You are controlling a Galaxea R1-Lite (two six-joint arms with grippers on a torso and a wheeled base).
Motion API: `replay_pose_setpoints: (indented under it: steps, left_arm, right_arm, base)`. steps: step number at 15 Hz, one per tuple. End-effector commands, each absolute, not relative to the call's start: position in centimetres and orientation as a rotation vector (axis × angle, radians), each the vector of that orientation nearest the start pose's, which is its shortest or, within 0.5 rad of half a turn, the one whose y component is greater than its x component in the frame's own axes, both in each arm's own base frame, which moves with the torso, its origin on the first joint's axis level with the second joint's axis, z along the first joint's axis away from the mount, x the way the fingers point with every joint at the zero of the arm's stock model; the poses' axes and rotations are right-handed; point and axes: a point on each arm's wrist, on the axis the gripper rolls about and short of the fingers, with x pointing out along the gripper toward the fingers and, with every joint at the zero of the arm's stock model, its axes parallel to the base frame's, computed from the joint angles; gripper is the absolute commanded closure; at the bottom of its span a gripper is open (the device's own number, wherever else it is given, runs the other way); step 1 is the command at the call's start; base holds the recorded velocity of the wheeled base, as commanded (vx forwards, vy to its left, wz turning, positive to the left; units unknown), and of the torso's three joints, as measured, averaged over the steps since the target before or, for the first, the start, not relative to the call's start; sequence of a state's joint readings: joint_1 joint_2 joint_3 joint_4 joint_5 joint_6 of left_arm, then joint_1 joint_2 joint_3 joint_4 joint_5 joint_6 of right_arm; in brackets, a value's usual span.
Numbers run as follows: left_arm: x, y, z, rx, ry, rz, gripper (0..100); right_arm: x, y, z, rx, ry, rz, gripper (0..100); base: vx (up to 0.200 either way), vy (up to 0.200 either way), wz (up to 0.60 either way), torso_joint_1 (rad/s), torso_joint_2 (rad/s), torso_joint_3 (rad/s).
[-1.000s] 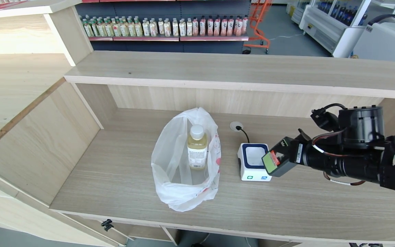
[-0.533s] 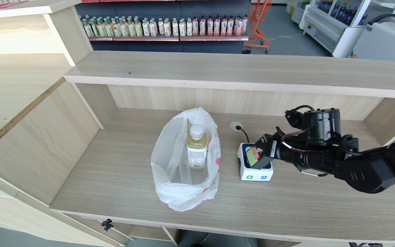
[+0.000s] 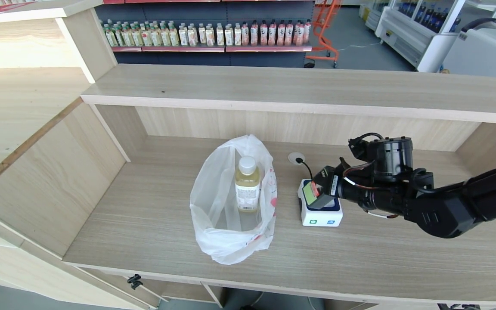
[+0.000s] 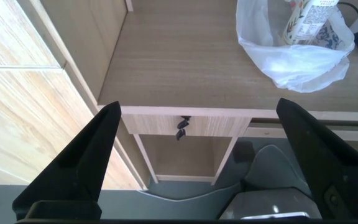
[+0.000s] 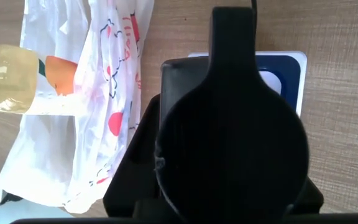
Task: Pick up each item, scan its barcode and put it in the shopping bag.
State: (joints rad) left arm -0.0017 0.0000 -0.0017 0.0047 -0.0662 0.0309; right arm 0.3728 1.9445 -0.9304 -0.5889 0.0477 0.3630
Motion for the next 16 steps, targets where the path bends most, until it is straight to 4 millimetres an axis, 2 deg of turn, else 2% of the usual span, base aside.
replay_pose_setpoints:
  steps: [1, 2, 4, 6, 8, 11, 16]
  left_arm:
    - [-2.3, -0.1, 7.5, 0.031, 0.004, -0.068, 0]
    - [-2.3, -0.1, 7.5, 0.031, 0.004, -0.068, 0]
    - [-2.3, -0.1, 7.5, 0.031, 0.004, -0.068, 0]
    - [-2.3, -0.1, 7.5, 0.031, 0.004, -0.068, 0]
    - [-2.3, -0.1, 7.5, 0.031, 0.002, -0.068, 0]
    - [-2.3, -0.1, 7.5, 0.031, 0.004, -0.068, 0]
    - [-2.3, -0.1, 7.5, 0.031, 0.002, -0.068, 0]
  right_arm:
    - [33.2, 13.2, 14.7, 0.301, 0.444, 0.349, 100]
    - [32.4, 13.1, 16.7, 0.335, 0.401, 0.368, 100]
    - [29.0, 13.1, 22.1, 0.41, 0.291, 0.426, 100]
    - [25.6, 11.6, 25.6, 0.424, 0.229, 0.444, 100]
    - [23.4, 10.6, 25.6, 0.418, 0.254, 0.437, 100]
    - [21.3, 9.7, 23.6, 0.408, 0.31, 0.426, 100]
    - [20.6, 9.4, 22.5, 0.418, 0.353, 0.416, 100]
  base:
    - [0.0, 0.0, 0.0, 0.0, 0.0, 0.0]
    - [0.0, 0.0, 0.0, 0.0, 0.0, 0.0]
    - [0.0, 0.0, 0.0, 0.0, 0.0, 0.0]
    - [0.0, 0.0, 0.0, 0.0, 0.0, 0.0]
    - [0.0, 0.0, 0.0, 0.0, 0.0, 0.0]
    - [0.0, 0.0, 0.0, 0.0, 0.0, 0.0]
    - [0.0, 0.0, 0.0, 0.0, 0.0, 0.0]
